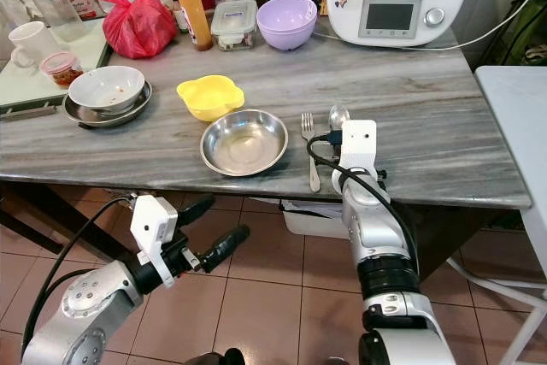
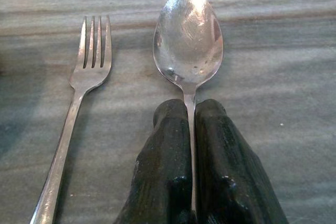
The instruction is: Setting the table
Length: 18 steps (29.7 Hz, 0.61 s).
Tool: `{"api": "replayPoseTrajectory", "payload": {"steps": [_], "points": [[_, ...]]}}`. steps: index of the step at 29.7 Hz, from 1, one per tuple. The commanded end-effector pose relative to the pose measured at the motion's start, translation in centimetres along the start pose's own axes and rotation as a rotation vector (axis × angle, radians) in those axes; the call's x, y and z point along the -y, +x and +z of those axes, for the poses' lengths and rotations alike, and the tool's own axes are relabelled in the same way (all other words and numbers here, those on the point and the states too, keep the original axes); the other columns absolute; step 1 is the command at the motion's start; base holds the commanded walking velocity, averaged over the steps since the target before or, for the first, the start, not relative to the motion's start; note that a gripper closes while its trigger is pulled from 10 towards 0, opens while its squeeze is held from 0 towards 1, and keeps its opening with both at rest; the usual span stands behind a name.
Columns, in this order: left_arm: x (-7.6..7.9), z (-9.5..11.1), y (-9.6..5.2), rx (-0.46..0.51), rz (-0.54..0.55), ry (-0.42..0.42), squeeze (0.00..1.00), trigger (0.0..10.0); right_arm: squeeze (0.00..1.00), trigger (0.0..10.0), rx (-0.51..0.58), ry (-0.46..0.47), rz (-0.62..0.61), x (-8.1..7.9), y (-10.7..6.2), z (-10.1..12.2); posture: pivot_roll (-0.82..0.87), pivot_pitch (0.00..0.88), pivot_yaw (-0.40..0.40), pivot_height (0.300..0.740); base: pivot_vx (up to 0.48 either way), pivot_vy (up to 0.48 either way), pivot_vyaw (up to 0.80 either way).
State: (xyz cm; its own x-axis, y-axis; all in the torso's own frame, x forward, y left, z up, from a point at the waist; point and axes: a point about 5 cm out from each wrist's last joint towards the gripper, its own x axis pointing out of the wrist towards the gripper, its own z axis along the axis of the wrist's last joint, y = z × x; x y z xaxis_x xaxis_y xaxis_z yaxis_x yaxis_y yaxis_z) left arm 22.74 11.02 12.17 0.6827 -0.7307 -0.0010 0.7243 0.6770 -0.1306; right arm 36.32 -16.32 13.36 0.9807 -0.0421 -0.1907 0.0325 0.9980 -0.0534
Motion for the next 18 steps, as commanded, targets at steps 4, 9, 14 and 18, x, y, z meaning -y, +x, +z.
{"api": "replayPoseTrajectory", "payload": {"steps": [4,9,14,18], "points": [[-0.26,0.25,-0.43,0.008,0.021,0.013,0.0,10.0,0.0,10.0,-0.107,0.013,-0.016,0.22,-0.19,-2.32,-0.1,0.147,0.128,0.74,0.0,0.0,0.0],[-0.74,0.48,-0.38,0.032,0.061,0.026,0.0,10.0,0.05,10.0,-0.128,0.011,-0.001,0.12,-0.18,-2.64,-0.1,0.146,0.128,0.74,0.0,0.0,0.0],[-0.97,0.7,-0.28,0.039,0.073,0.025,0.0,10.0,1.0,10.0,-0.149,0.005,0.01,0.04,-0.23,-3.09,-0.1,0.145,0.129,0.74,0.0,0.0,0.0],[-0.78,0.8,-0.16,0.038,0.07,0.027,0.0,10.0,1.0,10.0,-0.158,0.006,0.024,0.03,-0.17,-3.16,-0.1,0.147,0.131,0.74,0.0,0.0,0.0]]}}
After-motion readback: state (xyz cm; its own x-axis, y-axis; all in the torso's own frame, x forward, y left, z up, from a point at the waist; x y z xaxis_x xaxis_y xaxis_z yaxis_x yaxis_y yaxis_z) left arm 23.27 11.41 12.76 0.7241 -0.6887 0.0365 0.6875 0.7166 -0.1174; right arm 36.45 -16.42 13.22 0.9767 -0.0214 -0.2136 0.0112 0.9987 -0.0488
